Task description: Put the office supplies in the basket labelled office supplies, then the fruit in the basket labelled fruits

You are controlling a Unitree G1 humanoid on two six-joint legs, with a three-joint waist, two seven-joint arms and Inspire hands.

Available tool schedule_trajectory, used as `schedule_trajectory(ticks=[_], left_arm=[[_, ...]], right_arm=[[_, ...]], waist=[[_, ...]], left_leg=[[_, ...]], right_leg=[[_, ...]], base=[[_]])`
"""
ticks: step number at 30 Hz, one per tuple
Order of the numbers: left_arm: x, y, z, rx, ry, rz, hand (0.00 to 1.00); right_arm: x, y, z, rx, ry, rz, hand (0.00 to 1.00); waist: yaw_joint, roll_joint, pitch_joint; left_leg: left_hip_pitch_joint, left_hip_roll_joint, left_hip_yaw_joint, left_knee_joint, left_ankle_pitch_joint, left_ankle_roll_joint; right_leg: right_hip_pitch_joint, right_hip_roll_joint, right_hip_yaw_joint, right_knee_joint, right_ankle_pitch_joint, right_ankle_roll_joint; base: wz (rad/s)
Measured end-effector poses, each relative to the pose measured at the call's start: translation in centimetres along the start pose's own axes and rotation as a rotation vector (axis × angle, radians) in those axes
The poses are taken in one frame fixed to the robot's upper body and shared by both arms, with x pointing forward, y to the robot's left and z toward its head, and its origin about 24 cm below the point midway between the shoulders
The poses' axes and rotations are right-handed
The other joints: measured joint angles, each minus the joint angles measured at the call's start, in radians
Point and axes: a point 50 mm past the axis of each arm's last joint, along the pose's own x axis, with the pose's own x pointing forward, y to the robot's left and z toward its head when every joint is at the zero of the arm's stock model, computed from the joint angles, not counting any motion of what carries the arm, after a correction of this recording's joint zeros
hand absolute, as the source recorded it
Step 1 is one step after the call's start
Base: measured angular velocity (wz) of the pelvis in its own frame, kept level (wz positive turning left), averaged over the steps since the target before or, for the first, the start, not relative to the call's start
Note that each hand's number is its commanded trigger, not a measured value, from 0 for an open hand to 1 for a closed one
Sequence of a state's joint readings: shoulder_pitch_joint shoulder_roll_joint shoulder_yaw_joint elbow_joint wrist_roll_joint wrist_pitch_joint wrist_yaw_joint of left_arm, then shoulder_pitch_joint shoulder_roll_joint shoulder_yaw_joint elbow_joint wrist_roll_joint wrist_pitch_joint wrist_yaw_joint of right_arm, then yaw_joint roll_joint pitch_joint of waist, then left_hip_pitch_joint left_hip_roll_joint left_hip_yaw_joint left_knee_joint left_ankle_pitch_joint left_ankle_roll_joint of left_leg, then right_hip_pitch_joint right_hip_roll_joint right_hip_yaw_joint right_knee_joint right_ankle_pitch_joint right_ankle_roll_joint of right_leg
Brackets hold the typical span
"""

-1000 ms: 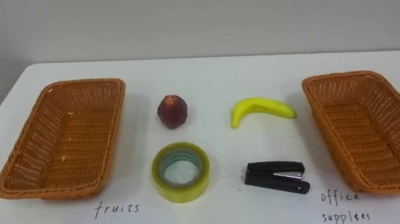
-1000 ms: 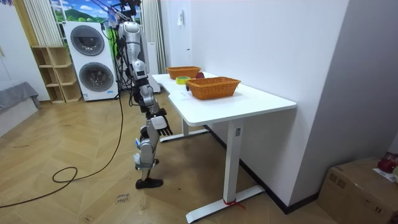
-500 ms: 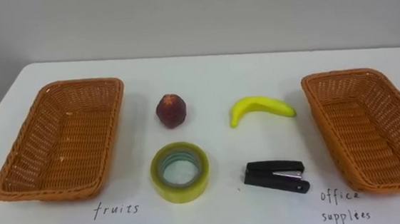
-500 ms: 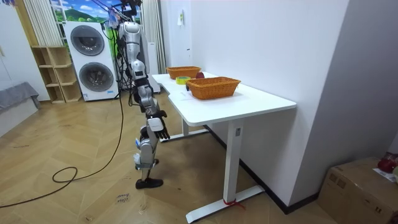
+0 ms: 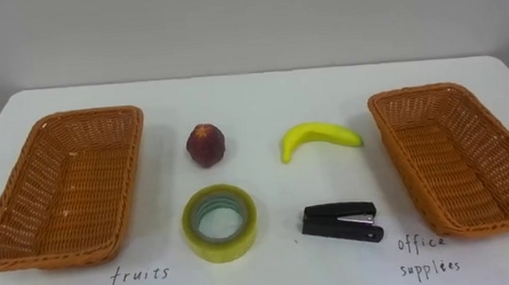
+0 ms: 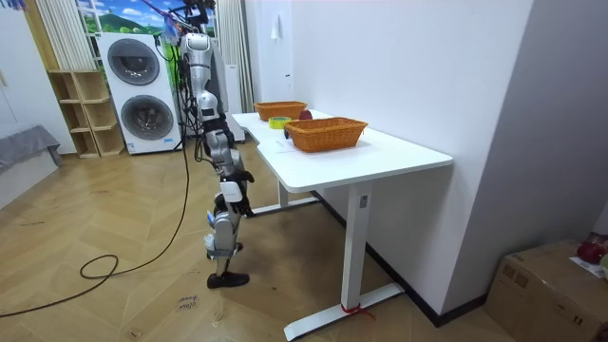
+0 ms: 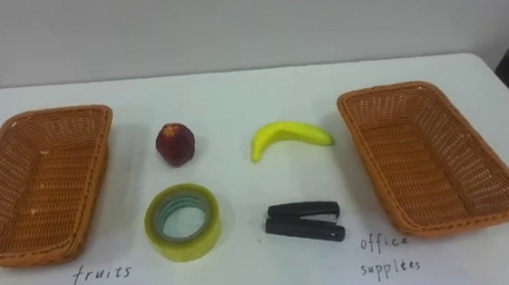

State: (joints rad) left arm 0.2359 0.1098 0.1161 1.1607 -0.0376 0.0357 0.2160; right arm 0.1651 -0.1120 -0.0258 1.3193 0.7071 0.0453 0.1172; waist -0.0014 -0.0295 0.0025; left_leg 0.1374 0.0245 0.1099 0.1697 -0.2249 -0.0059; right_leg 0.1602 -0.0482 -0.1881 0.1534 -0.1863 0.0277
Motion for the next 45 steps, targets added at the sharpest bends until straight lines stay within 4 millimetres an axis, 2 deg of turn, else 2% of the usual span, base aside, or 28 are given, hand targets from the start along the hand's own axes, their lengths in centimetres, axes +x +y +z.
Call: schedule_trajectory(ticks=[6,9,14,20,25,26,31,32,35,40,45], left_arm=[[0.0,0.1,0.3,0.000,-0.009,0.021,0.00],[0.0,0.2,0.9,-0.017,-0.044,0.031,0.00],[0.0,0.6,1.2,-0.036,-0.070,0.064,0.00],[0.0,1.0,0.8,-0.045,-0.062,0.078,0.00],[0.0,1.8,0.5,-0.064,-0.063,0.102,0.00],[0.0,1.9,0.4,-0.063,-0.063,0.103,0.00],[-0.1,2.0,0.7,-0.066,-0.085,0.106,0.00],[-0.1,2.1,0.8,-0.066,-0.089,0.107,0.00],[-0.1,2.1,1.3,-0.071,-0.113,0.106,0.00],[-0.1,2.4,0.8,-0.061,-0.107,0.114,0.00],[-0.1,2.7,0.5,-0.074,-0.099,0.122,0.00]], right_arm=[[-0.1,-0.6,-0.1,0.064,-0.008,-0.049,0.00],[-0.2,-1.3,0.3,0.181,-0.039,-0.086,0.00],[-0.6,-1.5,2.6,0.400,-0.168,-0.114,0.00],[-0.9,-1.5,4.8,0.556,-0.253,-0.147,0.00],[-1.6,-1.9,6.8,0.626,-0.339,-0.201,0.00],[-1.9,-1.9,7.4,0.645,-0.362,-0.208,0.00],[-3.1,-1.3,10.1,0.689,-0.467,-0.230,0.00],[-3.4,-1.3,10.6,0.711,-0.490,-0.239,0.00],[-4.0,-1.5,11.3,0.755,-0.526,-0.275,0.00],[-4.5,-1.8,11.7,0.805,-0.539,-0.339,0.00],[-5.4,-2.0,12.7,0.854,-0.578,-0.387,0.00]], waist=[[-0.025,0.002,0.0003],[-0.030,0.004,0.0007],[-0.039,0.011,0.0006],[-0.051,0.004,0.0000],[-0.054,0.002,-0.0030],[-0.059,-0.003,-0.0062],[-0.076,-0.002,-0.0057],[-0.076,0.002,-0.0030],[-0.075,0.000,-0.0044],[-0.076,0.000,-0.0079],[-0.077,0.002,-0.0067]], left_leg=[[-0.003,0.000,0.001,-0.001,0.000,0.000],[-0.003,0.000,0.005,0.000,0.000,0.000],[0.006,0.003,0.027,-0.002,0.000,0.000],[0.011,0.002,0.035,-0.003,0.000,0.001],[0.010,0.002,0.043,-0.006,0.000,0.001],[0.010,0.002,0.045,-0.006,0.000,0.001],[0.011,0.002,0.052,-0.009,0.000,0.001],[0.011,0.002,0.052,-0.010,0.000,0.001],[0.012,0.002,0.052,-0.011,0.000,0.001],[0.012,0.002,0.056,-0.018,0.000,0.001],[0.009,0.002,0.062,-0.019,0.000,0.001]], right_leg=[[-0.002,0.001,0.013,0.001,0.000,0.000],[-0.005,0.002,0.024,0.001,0.000,0.000],[-0.009,0.004,0.036,0.006,0.001,-0.001],[-0.009,0.004,0.047,0.000,0.000,0.000],[-0.018,0.004,0.057,0.002,0.000,0.000],[-0.018,0.004,0.059,0.002,0.000,0.000],[-0.022,0.006,0.071,0.002,0.000,0.000],[-0.023,0.006,0.072,0.002,0.000,0.001],[-0.023,0.007,0.074,0.002,-0.001,0.001],[-0.031,0.008,0.081,0.006,-0.001,0.001],[-0.041,0.007,0.087,0.016,-0.002,0.003]], base=[[0.00],[-0.06],[-0.10],[-0.04],[-0.06],[-0.05],[-0.05],[0.00],[0.00],[-0.03],[-0.02]])
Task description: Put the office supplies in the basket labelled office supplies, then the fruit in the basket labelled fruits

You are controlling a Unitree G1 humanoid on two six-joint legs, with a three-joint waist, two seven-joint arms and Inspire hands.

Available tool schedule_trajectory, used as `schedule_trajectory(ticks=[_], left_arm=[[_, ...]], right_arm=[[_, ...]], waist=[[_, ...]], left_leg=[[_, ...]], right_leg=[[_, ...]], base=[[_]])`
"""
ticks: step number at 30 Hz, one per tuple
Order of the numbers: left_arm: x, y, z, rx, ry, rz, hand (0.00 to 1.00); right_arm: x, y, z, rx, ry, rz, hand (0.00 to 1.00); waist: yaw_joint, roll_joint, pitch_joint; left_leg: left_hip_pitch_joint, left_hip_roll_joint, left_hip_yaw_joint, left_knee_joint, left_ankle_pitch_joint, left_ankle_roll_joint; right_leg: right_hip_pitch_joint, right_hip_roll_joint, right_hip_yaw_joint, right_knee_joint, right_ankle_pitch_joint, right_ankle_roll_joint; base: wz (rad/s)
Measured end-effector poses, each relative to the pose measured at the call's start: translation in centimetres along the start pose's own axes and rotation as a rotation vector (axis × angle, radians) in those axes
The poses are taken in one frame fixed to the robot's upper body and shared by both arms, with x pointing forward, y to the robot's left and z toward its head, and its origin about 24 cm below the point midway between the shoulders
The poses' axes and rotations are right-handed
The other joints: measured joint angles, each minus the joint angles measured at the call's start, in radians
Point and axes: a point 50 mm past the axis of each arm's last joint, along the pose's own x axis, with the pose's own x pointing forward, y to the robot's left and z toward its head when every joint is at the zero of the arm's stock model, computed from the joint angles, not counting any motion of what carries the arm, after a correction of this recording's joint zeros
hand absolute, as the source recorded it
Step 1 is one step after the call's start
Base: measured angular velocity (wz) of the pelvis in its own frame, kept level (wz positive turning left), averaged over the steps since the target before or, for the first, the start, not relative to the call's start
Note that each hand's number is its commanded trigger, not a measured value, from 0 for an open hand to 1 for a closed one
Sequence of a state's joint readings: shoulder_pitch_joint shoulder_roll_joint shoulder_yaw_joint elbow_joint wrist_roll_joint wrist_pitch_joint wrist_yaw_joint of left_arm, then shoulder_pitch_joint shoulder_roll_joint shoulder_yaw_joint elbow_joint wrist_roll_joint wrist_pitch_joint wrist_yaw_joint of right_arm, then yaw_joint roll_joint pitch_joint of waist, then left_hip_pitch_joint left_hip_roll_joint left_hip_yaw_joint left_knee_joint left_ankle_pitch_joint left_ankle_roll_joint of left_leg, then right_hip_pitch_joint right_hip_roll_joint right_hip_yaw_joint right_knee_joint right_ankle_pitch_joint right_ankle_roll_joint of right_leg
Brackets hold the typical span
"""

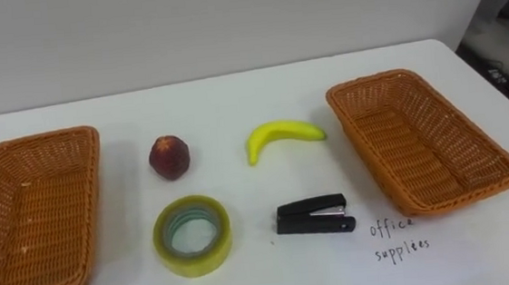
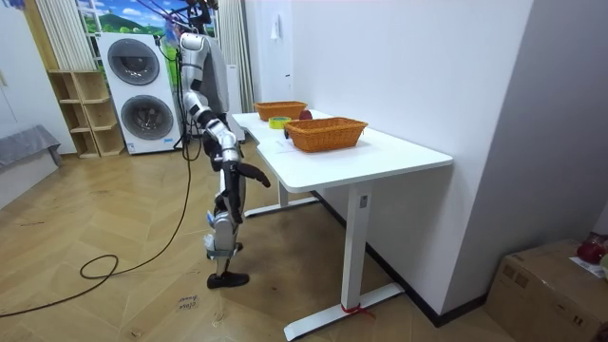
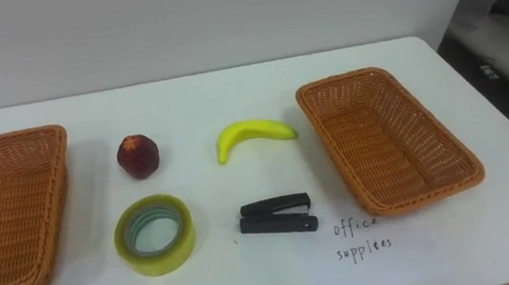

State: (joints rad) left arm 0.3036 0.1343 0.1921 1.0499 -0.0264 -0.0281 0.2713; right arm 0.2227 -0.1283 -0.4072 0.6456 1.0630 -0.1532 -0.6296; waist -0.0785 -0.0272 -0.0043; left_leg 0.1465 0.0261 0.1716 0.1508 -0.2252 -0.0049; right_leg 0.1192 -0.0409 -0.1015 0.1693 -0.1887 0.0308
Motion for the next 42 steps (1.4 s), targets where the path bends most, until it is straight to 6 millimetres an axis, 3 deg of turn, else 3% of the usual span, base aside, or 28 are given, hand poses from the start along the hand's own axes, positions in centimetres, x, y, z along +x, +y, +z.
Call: schedule_trajectory(ticks=[4,13,23,27,29,37,42], left_arm=[[0.0,0.0,0.1,-0.002,-0.005,-0.005,0.00],[0.0,-0.2,0.8,0.000,-0.039,-0.011,0.00],[0.1,0.1,1.1,0.002,-0.056,-0.018,0.00],[0.2,0.2,1.2,0.012,-0.062,-0.021,0.00],[0.2,0.2,1.3,0.014,-0.063,-0.025,0.00],[0.3,0.0,1.3,0.021,-0.059,-0.028,0.00],[0.4,-0.1,1.2,0.032,-0.039,-0.030,0.00]], right_arm=[[-0.8,1.1,1.6,0.067,-0.064,0.000,0.00],[-2.8,2.6,4.7,0.153,-0.194,-0.007,0.00],[-4.6,3.8,9.3,0.263,-0.382,-0.035,0.00],[-5.3,4.3,10.2,0.303,-0.410,-0.024,0.00],[-6.0,4.6,10.7,0.281,-0.486,-0.017,0.00],[-8.8,6.7,12.5,0.307,-0.626,0.107,0.00],[-11.3,7.6,13.7,0.276,-0.821,0.191,0.00]], waist=[[0.000,0.005,0.0031],[-0.010,0.004,0.0014],[-0.005,-0.026,0.0032],[-0.002,-0.031,0.0048],[0.001,-0.031,0.0020],[0.007,-0.030,0.0049],[0.008,-0.026,0.0052]], left_leg=[[-0.001,0.000,0.009,0.000,0.000,0.000],[-0.019,-0.001,0.014,0.000,0.001,0.001],[-0.035,-0.002,0.013,0.005,0.001,0.002],[-0.042,-0.002,0.013,0.005,0.001,0.002],[-0.047,-0.003,0.013,0.005,0.001,0.002],[-0.047,-0.001,0.014,0.009,0.001,0.002],[-0.050,0.000,0.014,0.009,0.001,0.002]], right_leg=[[-0.006,0.000,0.011,0.000,0.000,0.000],[-0.034,0.000,0.016,0.016,-0.001,0.001],[-0.046,-0.003,0.012,0.016,-0.007,0.001],[-0.051,-0.003,0.010,0.015,-0.007,0.001],[-0.053,-0.003,0.012,0.017,-0.007,0.001],[-0.053,-0.001,0.016,0.020,-0.005,0.000],[-0.066,-0.001,0.015,0.036,-0.006,0.000]], base=[[-0.07],[-0.01],[0.01],[0.00],[0.00],[0.00],[0.00]])
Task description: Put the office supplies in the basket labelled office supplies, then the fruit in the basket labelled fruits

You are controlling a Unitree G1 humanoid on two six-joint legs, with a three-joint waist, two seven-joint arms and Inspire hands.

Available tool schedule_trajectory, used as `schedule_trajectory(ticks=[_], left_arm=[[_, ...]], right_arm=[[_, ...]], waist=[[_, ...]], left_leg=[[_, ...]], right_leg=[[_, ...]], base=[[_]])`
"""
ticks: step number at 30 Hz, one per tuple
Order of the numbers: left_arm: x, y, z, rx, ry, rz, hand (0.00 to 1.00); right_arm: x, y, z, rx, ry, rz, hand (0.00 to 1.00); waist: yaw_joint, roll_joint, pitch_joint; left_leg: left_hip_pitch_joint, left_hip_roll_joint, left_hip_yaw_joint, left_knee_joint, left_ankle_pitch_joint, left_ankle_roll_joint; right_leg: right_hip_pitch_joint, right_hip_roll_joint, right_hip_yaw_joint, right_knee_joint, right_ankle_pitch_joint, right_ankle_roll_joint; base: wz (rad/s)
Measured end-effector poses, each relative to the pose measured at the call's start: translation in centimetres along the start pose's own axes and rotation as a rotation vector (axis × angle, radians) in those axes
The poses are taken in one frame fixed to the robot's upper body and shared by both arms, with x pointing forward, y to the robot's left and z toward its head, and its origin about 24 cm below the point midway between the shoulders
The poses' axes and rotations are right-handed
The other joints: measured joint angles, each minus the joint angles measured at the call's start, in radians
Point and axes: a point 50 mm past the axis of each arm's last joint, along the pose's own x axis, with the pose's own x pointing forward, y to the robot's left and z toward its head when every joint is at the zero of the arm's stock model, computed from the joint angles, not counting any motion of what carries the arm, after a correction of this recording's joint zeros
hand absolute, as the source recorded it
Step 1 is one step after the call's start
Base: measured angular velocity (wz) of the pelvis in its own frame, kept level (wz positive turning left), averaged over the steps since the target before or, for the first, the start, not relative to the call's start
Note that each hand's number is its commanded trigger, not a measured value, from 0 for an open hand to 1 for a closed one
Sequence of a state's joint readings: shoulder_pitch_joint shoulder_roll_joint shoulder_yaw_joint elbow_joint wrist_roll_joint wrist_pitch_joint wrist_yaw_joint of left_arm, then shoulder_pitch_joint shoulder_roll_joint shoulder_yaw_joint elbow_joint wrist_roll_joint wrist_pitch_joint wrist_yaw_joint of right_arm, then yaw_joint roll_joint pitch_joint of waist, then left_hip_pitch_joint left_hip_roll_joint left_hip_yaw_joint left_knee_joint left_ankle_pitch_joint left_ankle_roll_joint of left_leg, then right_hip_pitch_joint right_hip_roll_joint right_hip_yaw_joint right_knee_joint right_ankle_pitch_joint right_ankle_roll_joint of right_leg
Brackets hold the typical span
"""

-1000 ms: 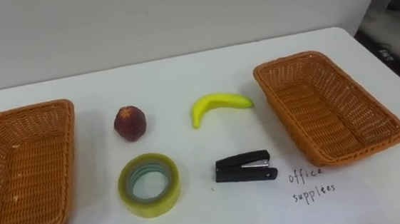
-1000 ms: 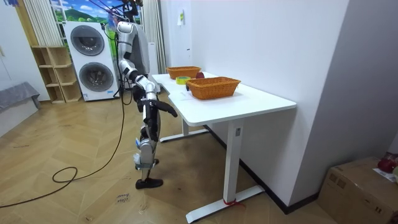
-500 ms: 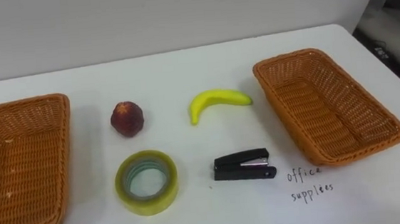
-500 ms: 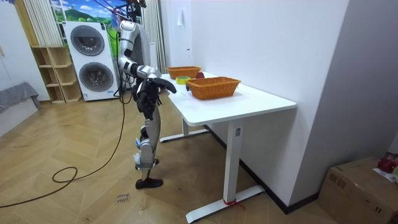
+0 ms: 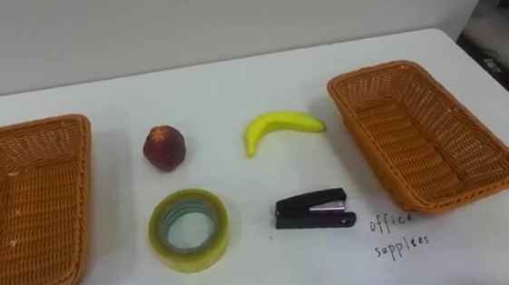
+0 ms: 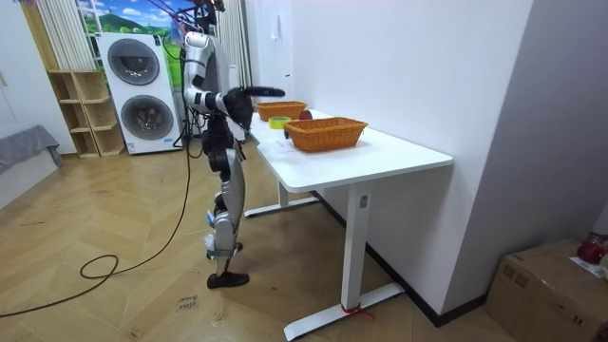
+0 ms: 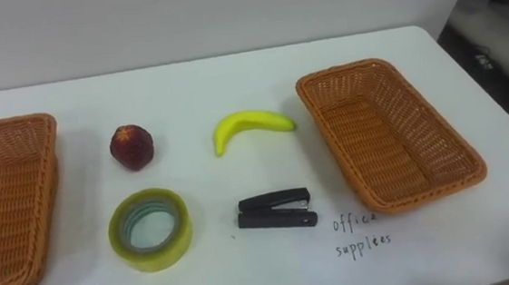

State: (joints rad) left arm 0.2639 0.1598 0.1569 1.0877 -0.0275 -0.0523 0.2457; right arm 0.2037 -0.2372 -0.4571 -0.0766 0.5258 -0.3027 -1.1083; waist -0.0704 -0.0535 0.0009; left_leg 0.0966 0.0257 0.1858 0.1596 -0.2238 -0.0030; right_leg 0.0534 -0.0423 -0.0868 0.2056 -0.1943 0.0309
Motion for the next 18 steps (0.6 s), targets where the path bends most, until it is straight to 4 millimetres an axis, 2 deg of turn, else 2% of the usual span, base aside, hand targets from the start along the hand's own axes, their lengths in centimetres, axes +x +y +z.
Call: schedule_trajectory(ticks=[5,9,15,18], left_arm=[[0.0,0.4,-0.6,0.017,0.025,0.008,0.00],[0.0,0.5,-0.7,0.044,0.024,0.009,0.00],[0.1,0.4,-0.5,0.110,0.005,0.009,0.00],[0.0,0.4,-0.6,0.124,0.005,0.009,0.00]], right_arm=[[-1.0,1.6,2.4,0.041,-0.143,0.108,0.00],[-1.2,2.4,2.9,0.048,-0.192,0.151,0.00],[-1.6,4.0,4.2,0.102,-0.227,0.210,0.00],[-2.0,4.9,5.1,0.148,-0.247,0.256,0.00]], waist=[[-0.001,-0.009,0.0001],[0.004,-0.017,0.0004],[0.032,-0.019,0.0000],[0.029,-0.025,-0.0010]], left_leg=[[0.000,-0.001,-0.004,0.002,0.000,0.001],[0.001,-0.001,-0.009,0.004,0.000,0.001],[0.001,-0.001,-0.013,0.005,0.000,0.001],[0.002,-0.001,-0.024,0.006,0.001,0.001]], right_leg=[[0.007,-0.002,-0.006,-0.002,0.000,0.000],[0.012,-0.002,-0.011,-0.004,0.000,0.000],[0.012,-0.003,-0.020,-0.003,0.000,0.000],[0.014,-0.004,-0.033,-0.003,0.000,0.000]], base=[[0.02],[0.05],[0.01],[0.10]])
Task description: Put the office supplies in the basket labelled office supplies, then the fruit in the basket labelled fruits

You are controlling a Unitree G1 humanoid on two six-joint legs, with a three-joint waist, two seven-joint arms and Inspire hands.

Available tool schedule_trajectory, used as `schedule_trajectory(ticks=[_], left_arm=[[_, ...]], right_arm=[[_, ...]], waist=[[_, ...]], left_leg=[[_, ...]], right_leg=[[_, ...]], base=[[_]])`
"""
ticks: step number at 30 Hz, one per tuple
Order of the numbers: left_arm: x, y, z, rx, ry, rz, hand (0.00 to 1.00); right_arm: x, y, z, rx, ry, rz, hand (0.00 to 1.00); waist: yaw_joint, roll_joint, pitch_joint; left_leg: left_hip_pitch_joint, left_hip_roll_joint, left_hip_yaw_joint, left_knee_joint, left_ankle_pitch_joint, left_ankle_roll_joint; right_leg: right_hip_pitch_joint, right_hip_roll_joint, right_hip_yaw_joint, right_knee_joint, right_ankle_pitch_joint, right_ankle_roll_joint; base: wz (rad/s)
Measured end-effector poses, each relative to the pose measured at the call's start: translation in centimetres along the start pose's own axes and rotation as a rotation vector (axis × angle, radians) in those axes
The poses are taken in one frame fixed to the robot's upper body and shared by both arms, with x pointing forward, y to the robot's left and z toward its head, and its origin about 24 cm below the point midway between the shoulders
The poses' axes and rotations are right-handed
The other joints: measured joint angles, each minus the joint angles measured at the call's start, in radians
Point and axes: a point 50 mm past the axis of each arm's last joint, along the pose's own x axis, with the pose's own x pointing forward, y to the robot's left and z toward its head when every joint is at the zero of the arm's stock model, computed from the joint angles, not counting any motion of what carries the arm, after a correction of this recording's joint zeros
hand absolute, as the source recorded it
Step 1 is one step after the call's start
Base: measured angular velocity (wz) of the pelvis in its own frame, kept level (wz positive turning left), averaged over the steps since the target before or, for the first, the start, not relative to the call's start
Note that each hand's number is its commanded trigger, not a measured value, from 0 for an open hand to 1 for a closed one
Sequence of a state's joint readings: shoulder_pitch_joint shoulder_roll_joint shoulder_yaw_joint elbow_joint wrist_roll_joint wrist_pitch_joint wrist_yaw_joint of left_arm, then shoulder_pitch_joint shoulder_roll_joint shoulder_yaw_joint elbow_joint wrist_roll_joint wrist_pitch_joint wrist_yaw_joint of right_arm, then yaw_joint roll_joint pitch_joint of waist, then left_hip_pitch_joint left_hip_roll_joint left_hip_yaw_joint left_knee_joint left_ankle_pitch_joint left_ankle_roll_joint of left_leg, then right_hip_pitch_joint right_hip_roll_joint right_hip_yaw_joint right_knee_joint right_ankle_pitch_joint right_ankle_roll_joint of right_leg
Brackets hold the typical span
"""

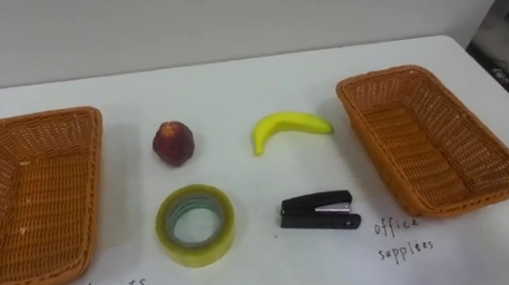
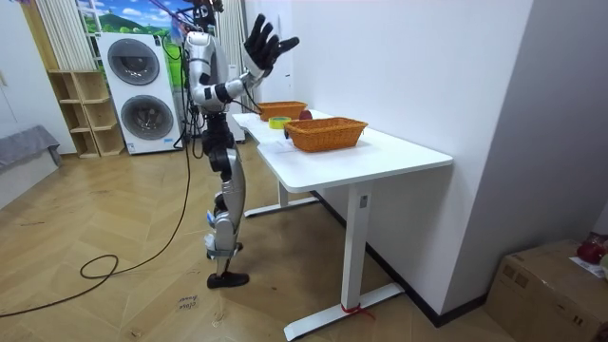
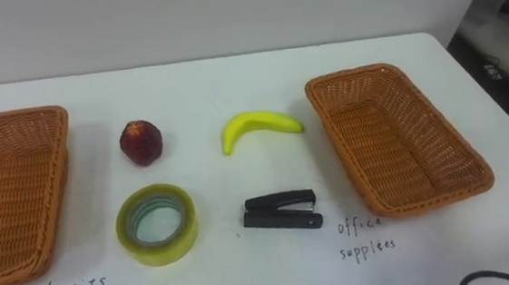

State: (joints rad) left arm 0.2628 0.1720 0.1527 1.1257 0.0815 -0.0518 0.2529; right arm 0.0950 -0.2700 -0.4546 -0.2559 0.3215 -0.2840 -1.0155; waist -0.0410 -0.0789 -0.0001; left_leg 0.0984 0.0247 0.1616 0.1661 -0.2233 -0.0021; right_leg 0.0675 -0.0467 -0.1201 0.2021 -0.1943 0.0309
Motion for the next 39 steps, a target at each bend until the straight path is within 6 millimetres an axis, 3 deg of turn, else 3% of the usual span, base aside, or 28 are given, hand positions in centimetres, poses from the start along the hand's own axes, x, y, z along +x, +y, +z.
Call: schedule_trajectory(ticks=[3,8,11,16,17,24,28,39], left_arm=[[0.0,0.0,-0.1,0.001,0.003,0.000,0.00],[0.0,0.0,-0.1,0.002,0.009,0.003,0.00],[0.0,0.0,0.0,0.001,0.003,0.006,0.00],[0.0,0.0,0.1,0.000,0.002,0.016,0.00],[0.0,0.1,0.0,0.001,0.004,0.017,0.00],[0.1,-0.1,0.1,0.003,0.011,0.010,0.00],[0.1,-0.3,-0.1,0.007,0.024,-0.021,0.00],[0.2,-0.5,0.6,0.050,-0.009,-0.056,0.00]], right_arm=[[0.3,0.6,0.3,0.005,-0.018,0.046,0.00],[0.1,1.7,0.4,0.008,-0.019,0.115,0.00],[-0.5,2.5,0.6,0.017,-0.014,0.177,0.00],[-1.1,3.6,0.9,0.011,-0.029,0.305,0.00],[-1.4,3.9,0.9,0.000,-0.037,0.340,0.00],[-2.1,4.8,0.9,-0.029,-0.058,0.476,0.00],[-2.8,6.1,1.4,-0.081,-0.163,0.554,0.00],[-5.3,8.0,0.6,-0.162,-0.165,0.830,0.00]], waist=[[0.009,-0.005,-0.0034],[0.019,-0.016,0.0049],[0.023,-0.018,0.0033],[0.027,-0.016,0.0020],[0.027,-0.010,0.0060],[0.042,-0.009,0.0068],[0.042,-0.004,0.0101],[0.062,-0.012,0.0049]], left_leg=[[0.000,0.000,-0.006,0.001,0.000,0.000],[-0.001,0.000,-0.011,0.001,0.000,0.000],[-0.002,0.000,-0.011,0.000,0.000,0.000],[0.000,0.000,-0.011,0.000,0.000,0.000],[0.000,0.000,-0.011,0.000,0.000,0.000],[0.001,0.000,-0.012,0.001,0.000,0.000],[0.001,0.000,-0.012,0.002,0.000,0.000],[0.000,0.000,-0.022,0.005,0.000,0.000]], right_leg=[[0.004,-0.001,-0.012,0.000,0.000,0.000],[0.008,-0.003,-0.020,0.002,0.000,0.000],[0.007,-0.002,-0.021,0.002,0.000,0.000],[0.010,-0.002,-0.021,0.001,0.000,0.000],[0.010,-0.002,-0.021,0.001,0.000,0.000],[0.013,-0.002,-0.023,0.000,0.000,0.000],[0.014,-0.002,-0.023,0.000,0.000,0.000],[0.017,-0.003,-0.033,-0.001,0.001,-0.001]], base=[[0.06],[0.00],[0.00],[0.00],[0.00],[0.00],[0.00],[0.02]])
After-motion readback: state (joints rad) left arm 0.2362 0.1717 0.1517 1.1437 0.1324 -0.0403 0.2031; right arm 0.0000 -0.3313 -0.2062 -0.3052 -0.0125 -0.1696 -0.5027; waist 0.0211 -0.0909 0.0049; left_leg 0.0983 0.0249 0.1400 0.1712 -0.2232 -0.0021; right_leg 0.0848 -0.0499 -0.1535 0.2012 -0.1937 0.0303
